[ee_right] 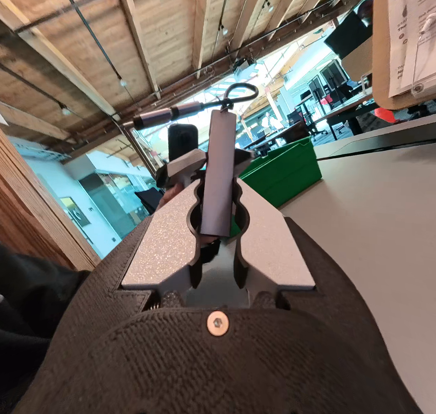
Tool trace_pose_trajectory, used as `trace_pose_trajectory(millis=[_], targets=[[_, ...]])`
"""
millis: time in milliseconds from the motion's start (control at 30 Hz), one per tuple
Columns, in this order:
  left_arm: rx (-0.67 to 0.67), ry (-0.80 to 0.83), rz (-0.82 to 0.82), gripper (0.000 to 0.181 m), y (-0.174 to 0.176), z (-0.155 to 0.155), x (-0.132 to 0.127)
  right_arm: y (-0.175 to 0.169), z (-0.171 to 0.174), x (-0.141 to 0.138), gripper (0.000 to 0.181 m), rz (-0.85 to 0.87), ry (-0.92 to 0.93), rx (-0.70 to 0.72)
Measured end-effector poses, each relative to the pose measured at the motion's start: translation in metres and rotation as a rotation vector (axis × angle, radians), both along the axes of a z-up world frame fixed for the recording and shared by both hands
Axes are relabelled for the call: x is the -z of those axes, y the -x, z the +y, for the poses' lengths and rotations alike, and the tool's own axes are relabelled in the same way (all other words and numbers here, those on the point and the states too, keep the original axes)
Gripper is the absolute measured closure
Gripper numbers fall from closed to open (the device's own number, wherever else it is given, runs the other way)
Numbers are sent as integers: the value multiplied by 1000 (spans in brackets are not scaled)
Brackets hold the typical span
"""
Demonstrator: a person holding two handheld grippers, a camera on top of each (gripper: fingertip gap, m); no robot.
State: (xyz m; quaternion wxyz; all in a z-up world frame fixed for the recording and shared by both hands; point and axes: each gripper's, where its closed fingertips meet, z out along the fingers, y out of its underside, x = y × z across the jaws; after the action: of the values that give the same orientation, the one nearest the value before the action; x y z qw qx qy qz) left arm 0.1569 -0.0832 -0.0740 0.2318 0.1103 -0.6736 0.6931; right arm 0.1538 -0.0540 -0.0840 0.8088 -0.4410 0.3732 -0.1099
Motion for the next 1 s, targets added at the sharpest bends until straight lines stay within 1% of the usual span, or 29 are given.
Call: trace_pose_trajectory(millis=[33,133,200,233,300,367,500,600,667,700,767,800,867,900,933,967,1000], targets=[[15,15,-3,158,4,0,-2,0,2,1,159,0,18,-4],[38,13,-49,160,10,2,-3,2,10,7,159,3,64,-37],[24,-41,-128,160,11,1,4,-1,12,17,159,35,114,-24],[-13,-72,-188,161,9,0,7,-4,9,21,154,49,137,8],[-107,-130,-336,162,0,0,10,-6,-2,17,122,26,154,77],[-187,-198,-481,162,-8,4,12,-3,-14,8,105,-22,144,130],[-311,-301,-805,161,-18,9,14,5,-23,-11,102,-129,146,149],[-353,-351,-971,160,-20,9,16,6,-20,-15,97,-143,138,128],[-399,-390,-1069,161,-27,10,18,4,-22,-15,105,-134,116,152],[-409,-405,-1132,161,-28,10,20,3,-24,-15,103,-121,85,157],[-478,-477,-1225,161,-35,11,23,2,-25,-15,110,-89,-4,118],[-497,-500,-1255,161,-35,9,24,-2,-27,-10,113,-50,-23,123],[-459,-452,-1295,162,-21,0,22,-4,-27,-4,115,-25,9,131],[-436,-432,-1311,162,-13,-4,21,-4,-29,-4,126,-43,43,156],[-413,-429,-1334,162,-8,-7,22,-2,-32,-5,145,-67,69,187],[-409,-439,-1354,162,-6,-8,23,-1,-34,-5,159,-82,85,206],[-414,-450,-1374,162,-7,-8,24,1,-35,-6,164,-89,93,210]])
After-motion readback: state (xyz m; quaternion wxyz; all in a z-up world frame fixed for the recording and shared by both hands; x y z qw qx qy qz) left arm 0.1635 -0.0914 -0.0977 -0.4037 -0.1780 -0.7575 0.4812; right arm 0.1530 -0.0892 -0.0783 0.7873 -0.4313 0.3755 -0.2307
